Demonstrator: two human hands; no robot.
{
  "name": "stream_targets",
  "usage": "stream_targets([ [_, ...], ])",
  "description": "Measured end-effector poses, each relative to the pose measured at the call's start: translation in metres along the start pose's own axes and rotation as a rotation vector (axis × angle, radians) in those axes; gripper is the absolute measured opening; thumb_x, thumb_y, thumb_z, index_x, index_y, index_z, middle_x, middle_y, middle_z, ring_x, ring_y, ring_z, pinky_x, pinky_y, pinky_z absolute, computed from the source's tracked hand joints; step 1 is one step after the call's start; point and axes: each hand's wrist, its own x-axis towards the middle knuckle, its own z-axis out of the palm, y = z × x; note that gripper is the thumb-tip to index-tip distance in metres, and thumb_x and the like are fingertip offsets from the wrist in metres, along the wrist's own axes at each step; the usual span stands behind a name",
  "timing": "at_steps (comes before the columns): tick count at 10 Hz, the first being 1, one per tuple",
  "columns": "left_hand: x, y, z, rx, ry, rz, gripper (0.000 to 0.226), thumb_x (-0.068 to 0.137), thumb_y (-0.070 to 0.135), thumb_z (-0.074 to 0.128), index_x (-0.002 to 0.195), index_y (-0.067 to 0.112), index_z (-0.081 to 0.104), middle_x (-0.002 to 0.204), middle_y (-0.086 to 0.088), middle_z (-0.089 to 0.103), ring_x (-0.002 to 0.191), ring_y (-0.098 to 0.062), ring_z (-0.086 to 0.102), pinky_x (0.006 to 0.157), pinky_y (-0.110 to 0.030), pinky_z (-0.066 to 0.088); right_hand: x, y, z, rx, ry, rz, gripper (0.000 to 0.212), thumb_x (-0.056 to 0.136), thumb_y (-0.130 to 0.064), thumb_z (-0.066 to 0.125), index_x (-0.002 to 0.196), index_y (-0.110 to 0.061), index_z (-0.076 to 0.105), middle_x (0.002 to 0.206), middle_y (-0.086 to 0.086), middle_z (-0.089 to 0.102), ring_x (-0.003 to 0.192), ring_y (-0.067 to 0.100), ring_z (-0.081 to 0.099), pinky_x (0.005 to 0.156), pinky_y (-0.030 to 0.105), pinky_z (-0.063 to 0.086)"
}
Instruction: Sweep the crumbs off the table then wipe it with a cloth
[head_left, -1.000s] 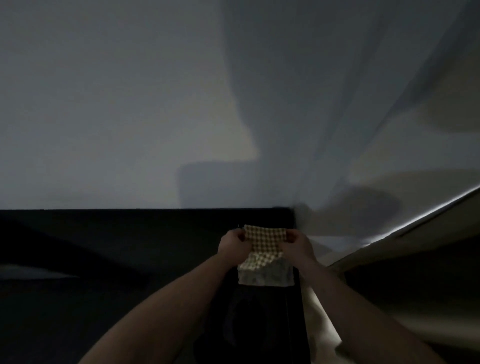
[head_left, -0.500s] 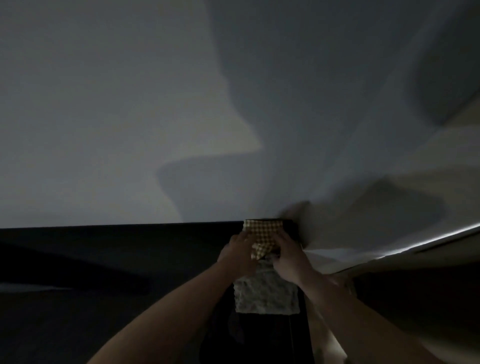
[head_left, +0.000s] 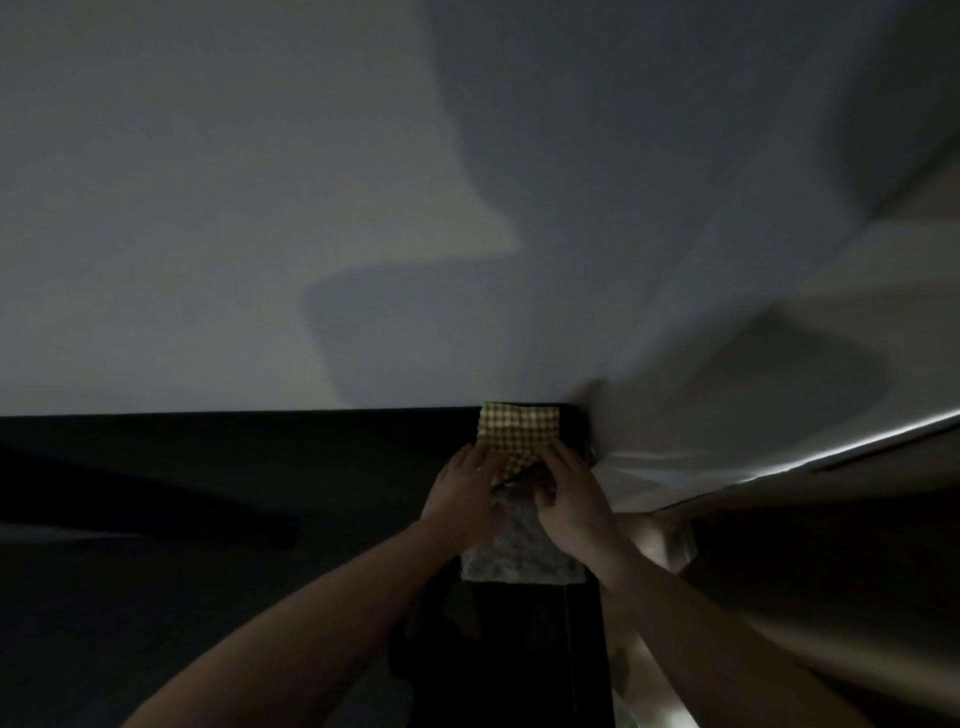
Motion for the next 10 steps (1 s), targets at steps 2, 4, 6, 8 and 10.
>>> stream_targets([
  [2,-0.087,-0.002,0.057,0.055,-0.053,0.089,0.082,0.081,0.040,0.044,0.159,0.029,0.020,0.170,0.003,-0.003,0.158,-0.024,0.003,0.128,-0.044,0.018,-0.084,0.013,0.024,0.074,0.107,0.010,0.075,0.091,-0.015,0.068,0.160,-0.016,0.037,0.170,0.005,0.024,0.152,0.019,0.031,0.122,0.033,0.032],
  [4,-0.088,0.008,0.055,0.150,-0.214,0.017,0.096,0.079,0.034,0.057,0.162,0.028,0.009,0.170,0.003,-0.011,0.158,-0.026,-0.009,0.128,-0.051,0.010,-0.086,0.022,0.032,-0.108,-0.032,0.034,0.070,0.097,-0.019,0.061,0.161,-0.015,0.031,0.173,0.009,0.010,0.155,0.032,0.027,0.123,0.036,0.029],
  [6,-0.111,-0.001,0.041,0.110,-0.241,0.000,0.094,0.081,0.033,0.059,0.162,0.026,0.012,0.171,-0.001,-0.001,0.158,-0.027,0.001,0.128,-0.044,0.017,-0.102,-0.019,0.011,-0.217,-0.162,0.113,0.068,0.100,-0.032,0.051,0.162,-0.017,0.029,0.174,0.011,0.003,0.159,0.035,0.013,0.126,0.043,0.026],
  [8,-0.208,-0.023,0.015,-0.117,-0.103,-0.035,0.087,0.081,0.036,0.055,0.160,0.034,0.018,0.171,0.004,0.004,0.157,-0.023,0.010,0.128,-0.036,0.020,-0.166,-0.069,-0.014,0.006,-0.453,0.115,0.064,0.104,-0.034,0.055,0.162,-0.019,0.031,0.172,0.002,0.015,0.159,0.024,0.017,0.127,0.029,0.015],
  [10,-0.324,-0.058,-0.037,-0.208,0.049,0.039,0.069,0.090,0.049,0.060,0.151,0.050,0.026,0.167,0.018,0.014,0.155,-0.008,0.015,0.125,-0.023,0.015,-0.232,-0.136,-0.049,0.264,-0.151,0.087,0.058,0.101,-0.035,0.063,0.155,-0.036,0.042,0.166,-0.014,0.030,0.150,0.003,0.028,0.120,0.018,0.020],
])
